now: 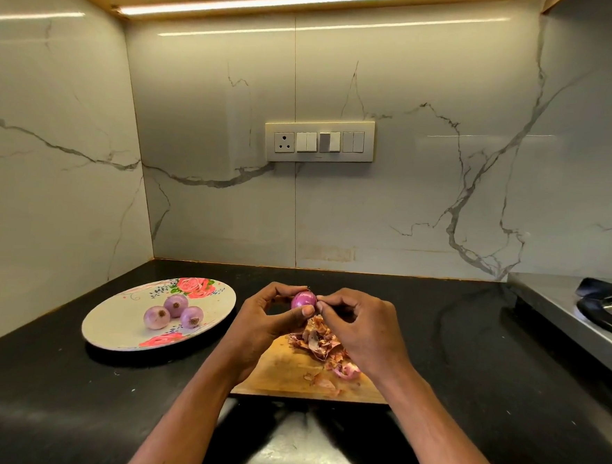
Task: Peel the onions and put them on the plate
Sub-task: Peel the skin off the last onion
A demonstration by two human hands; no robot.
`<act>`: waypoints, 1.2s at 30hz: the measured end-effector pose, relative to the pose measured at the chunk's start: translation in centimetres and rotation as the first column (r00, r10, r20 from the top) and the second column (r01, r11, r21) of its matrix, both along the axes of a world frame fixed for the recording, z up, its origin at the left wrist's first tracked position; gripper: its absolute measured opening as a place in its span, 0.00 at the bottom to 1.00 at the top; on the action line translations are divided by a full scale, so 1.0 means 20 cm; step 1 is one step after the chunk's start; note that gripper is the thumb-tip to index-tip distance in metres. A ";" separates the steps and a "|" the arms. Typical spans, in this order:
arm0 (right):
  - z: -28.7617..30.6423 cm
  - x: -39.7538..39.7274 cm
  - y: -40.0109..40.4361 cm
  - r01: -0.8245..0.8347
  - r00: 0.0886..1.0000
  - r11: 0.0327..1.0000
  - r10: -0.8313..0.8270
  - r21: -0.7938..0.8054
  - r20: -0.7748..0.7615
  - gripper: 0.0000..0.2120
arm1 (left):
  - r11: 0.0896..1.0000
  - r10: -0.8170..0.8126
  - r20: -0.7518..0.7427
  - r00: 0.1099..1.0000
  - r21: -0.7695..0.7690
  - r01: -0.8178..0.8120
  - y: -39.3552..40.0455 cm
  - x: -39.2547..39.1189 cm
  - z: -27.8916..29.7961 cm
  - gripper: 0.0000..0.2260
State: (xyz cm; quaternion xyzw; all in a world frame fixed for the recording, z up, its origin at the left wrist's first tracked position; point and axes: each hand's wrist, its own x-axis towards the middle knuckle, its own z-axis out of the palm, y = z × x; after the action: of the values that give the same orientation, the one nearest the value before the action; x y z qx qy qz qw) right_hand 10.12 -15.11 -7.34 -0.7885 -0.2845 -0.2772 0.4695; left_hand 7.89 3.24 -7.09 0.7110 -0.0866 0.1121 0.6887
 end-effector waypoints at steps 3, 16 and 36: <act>-0.01 0.00 0.00 -0.002 0.999 0.999 0.003 0.037 -0.034 0.05 | 1.000 -0.005 -0.007 1.000 0.008 0.005 0.00 0.00 0.00 0.21; 0.01 0.02 0.00 -0.127 0.964 0.976 0.164 0.177 -0.210 0.10 | 0.999 0.011 0.056 0.998 0.049 -0.014 0.00 -0.01 0.00 0.20; 0.00 0.05 -0.02 0.042 0.983 0.988 -0.015 0.147 -0.181 0.03 | 0.960 -0.147 -0.090 0.985 -0.252 0.120 -0.02 -0.03 0.04 0.18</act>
State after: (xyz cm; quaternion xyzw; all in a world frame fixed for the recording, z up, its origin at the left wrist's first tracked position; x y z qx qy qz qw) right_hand 11.03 -15.49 -7.37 -0.7767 -0.2079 -0.2326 0.5473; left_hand 7.31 2.90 -6.20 0.6180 -0.0826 0.0366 0.7810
